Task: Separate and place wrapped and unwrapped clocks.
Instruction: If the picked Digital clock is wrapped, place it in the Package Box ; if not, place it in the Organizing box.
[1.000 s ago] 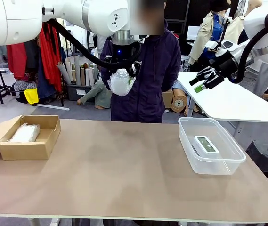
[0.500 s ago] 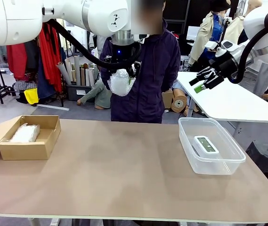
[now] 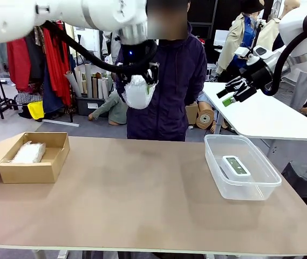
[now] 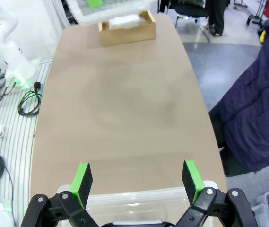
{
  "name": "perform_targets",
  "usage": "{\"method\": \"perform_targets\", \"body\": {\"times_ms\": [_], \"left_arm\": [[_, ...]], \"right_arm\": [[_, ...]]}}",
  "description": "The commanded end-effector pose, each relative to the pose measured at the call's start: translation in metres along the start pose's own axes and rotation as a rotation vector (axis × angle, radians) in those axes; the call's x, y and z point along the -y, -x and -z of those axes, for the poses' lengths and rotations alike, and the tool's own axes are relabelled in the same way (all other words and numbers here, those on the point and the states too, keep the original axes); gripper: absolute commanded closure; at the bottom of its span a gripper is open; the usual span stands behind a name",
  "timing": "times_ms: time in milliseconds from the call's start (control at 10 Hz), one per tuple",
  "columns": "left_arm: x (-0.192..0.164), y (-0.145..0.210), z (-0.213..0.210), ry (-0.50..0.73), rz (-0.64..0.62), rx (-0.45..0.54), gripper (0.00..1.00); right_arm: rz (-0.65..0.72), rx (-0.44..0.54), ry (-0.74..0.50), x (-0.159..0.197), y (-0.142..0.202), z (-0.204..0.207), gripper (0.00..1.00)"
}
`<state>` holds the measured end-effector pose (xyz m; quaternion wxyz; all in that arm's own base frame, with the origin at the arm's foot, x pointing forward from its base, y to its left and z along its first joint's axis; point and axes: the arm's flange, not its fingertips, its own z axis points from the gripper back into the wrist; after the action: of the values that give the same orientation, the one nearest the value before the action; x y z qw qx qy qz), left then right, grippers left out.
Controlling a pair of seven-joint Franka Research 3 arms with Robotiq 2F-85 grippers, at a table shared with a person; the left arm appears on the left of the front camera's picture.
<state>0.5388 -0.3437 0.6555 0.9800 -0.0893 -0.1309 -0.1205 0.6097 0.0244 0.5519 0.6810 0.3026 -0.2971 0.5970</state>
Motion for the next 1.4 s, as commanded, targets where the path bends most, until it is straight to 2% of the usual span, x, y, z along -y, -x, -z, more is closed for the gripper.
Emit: {"method": "perform_targets", "body": {"times_ms": [0, 100, 200, 300, 700, 900, 1100, 1200, 1300], "left_arm": [[-0.032, 0.037, -0.029, 0.164, -0.051, 0.024, 1.00], [-0.047, 0.050, -0.037, 0.203, -0.069, 0.051, 1.00], [-0.070, 0.064, -0.049, 0.171, -0.095, 0.075, 1.00], [-0.093, 0.078, -0.060, 0.193, -0.160, 0.104, 1.00], [-0.152, 0.130, -0.077, 0.142, -0.137, 0.071, 1.00], [-0.167, 0.141, -0.072, 0.151, -0.129, 0.037, 1.00], [-0.158, 0.134, -0.062, 0.112, -0.092, -0.003, 1.00], [-0.165, 0.139, -0.068, 0.118, -0.143, 0.025, 1.00], [-0.165, 0.139, -0.068, 0.118, -0.143, 0.025, 1.00]], "right_arm": [[-0.005, -0.001, 0.000, -0.003, -0.002, 0.000, 0.00], [-0.005, -0.001, 0.000, -0.003, -0.002, 0.000, 0.00], [-0.005, -0.001, 0.000, -0.003, -0.002, 0.000, 0.00], [-0.005, -0.001, 0.000, -0.003, -0.002, 0.000, 0.00], [-0.005, -0.001, 0.000, -0.003, -0.002, 0.000, 0.00], [-0.005, -0.001, 0.000, -0.003, -0.002, 0.000, 0.00], [-0.005, -0.001, 0.000, -0.003, -0.002, 0.000, 0.00], [-0.005, -0.001, 0.000, -0.003, -0.002, 0.000, 0.00], [-0.005, -0.001, 0.000, -0.003, -0.002, 0.000, 0.00]]}}
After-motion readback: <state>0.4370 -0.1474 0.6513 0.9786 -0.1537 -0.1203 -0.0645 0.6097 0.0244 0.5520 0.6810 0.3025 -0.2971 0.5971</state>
